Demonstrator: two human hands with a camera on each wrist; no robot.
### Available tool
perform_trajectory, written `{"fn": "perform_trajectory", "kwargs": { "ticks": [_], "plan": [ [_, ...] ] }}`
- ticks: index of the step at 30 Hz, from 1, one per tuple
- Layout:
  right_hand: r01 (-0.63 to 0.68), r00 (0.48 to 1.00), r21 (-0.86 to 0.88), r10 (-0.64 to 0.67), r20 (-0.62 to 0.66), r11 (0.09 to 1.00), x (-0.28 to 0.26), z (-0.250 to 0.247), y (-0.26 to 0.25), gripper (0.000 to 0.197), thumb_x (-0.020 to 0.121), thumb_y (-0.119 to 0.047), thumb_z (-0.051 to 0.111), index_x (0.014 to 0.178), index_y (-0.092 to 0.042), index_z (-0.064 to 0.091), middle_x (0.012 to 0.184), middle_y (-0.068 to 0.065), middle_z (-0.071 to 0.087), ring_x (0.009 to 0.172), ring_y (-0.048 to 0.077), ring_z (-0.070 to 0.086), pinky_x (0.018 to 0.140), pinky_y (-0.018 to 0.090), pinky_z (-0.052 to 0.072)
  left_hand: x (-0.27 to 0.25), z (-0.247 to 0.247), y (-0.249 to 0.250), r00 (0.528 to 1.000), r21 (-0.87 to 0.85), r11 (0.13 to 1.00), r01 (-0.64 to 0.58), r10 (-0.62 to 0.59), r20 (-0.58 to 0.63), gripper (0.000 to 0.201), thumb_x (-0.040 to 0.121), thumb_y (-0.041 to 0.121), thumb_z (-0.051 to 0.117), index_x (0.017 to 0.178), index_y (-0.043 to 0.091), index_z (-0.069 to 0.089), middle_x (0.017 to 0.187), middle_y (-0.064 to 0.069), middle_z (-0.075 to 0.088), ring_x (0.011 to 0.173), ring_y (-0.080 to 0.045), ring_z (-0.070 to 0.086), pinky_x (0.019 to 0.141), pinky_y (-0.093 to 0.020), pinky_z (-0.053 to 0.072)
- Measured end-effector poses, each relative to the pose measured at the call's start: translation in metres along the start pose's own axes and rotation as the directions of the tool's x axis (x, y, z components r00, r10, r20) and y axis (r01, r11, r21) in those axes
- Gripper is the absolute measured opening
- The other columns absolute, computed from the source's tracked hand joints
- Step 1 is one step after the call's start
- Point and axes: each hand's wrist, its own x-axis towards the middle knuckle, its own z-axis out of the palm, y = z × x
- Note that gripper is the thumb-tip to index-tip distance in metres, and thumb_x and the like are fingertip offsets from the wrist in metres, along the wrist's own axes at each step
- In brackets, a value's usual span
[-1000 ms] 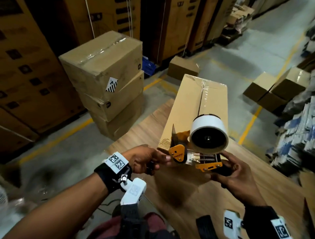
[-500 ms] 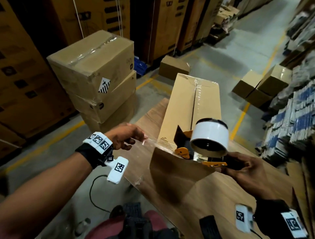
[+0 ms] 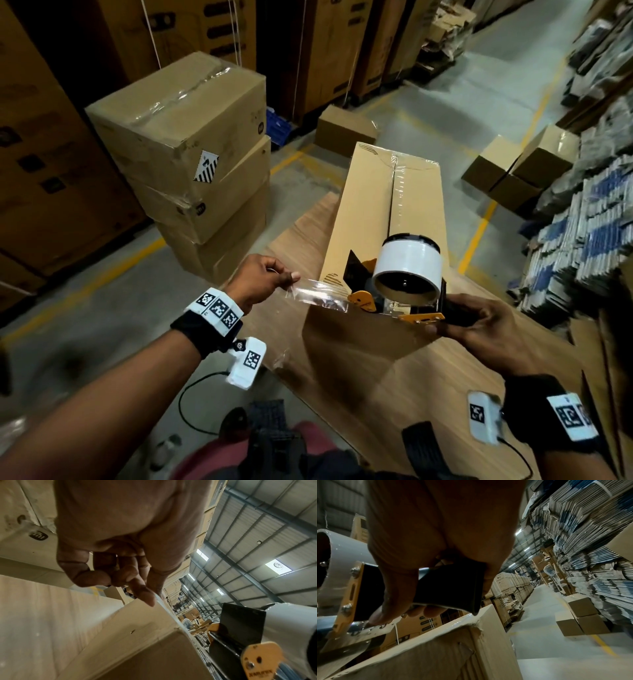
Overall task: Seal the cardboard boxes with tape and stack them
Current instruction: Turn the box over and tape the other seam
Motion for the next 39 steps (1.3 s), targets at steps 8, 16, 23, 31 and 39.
{"fn": "perform_trajectory", "kwargs": {
  "ticks": [8,16,23,31,39],
  "plan": [
    [-0.042,0.999,-0.03,0.043,0.019,0.999,0.007,0.0,0.003,0.049,0.062,0.001,0.093,0.108,-0.013,0.079,0.096,-0.009,0.08,0.094,0.005,0.075,0.078,0.012,0.055,0.003,0.005,-0.02,0.998,0.005,0.998,-0.069,0.069,0.004,0.022,0.087,0.023,0.085,0.083,0.003,0.075,0.076,-0.008,0.078,0.069,-0.007,0.069,0.081,-0.031,0.052],
    [-0.073,0.996,-0.059,0.075,0.037,0.996,0.01,0.003,-0.006,0.051,0.067,0.005,0.09,0.114,-0.009,0.077,0.093,-0.017,0.078,0.085,-0.008,0.071,0.073,0.005,0.051,-0.003,0.014,-0.026,0.995,-0.02,1.0,-0.014,0.016,0.094,0.024,0.094,0.025,0.077,0.094,0.002,0.071,0.091,-0.018,0.078,0.041,0.007,0.05,0.07,-0.03,0.033],
    [-0.08,0.996,-0.121,0.084,0.028,0.989,0.018,0.007,-0.014,0.046,0.068,0.011,0.087,0.107,-0.009,0.075,0.072,-0.029,0.071,0.07,-0.021,0.062,0.065,-0.001,0.044,-0.006,0.015,-0.029,0.995,-0.073,0.997,0.003,0.005,0.102,0.018,0.095,0.016,0.075,0.09,0.001,0.068,0.095,-0.026,0.075,0.038,0.005,0.046,0.046,-0.013,0.039],
    [-0.057,0.997,-0.189,0.065,0.036,0.98,0.019,0.005,-0.009,0.042,0.068,0.008,0.089,0.099,-0.015,0.075,0.074,-0.032,0.072,0.072,-0.02,0.064,0.067,0.001,0.046,0.009,0.041,-0.058,0.988,-0.199,0.978,0.057,-0.027,0.15,0.028,0.085,0.039,0.079,0.089,0.014,0.069,0.083,-0.014,0.076,0.043,-0.01,0.029,0.042,-0.02,0.02],
    [-0.039,0.997,-0.304,0.058,0.055,0.952,0.021,0.003,0.0,0.045,0.07,-0.001,0.092,0.099,-0.031,0.073,0.092,-0.022,0.077,0.087,-0.006,0.071,0.08,0.013,0.055,0.013,0.057,-0.078,0.976,-0.254,0.948,0.19,-0.155,0.152,0.038,0.091,0.051,0.074,0.085,0.016,0.061,0.069,-0.002,0.052,0.048,-0.012,0.026,0.048,-0.023,0.018]
  ]
}}
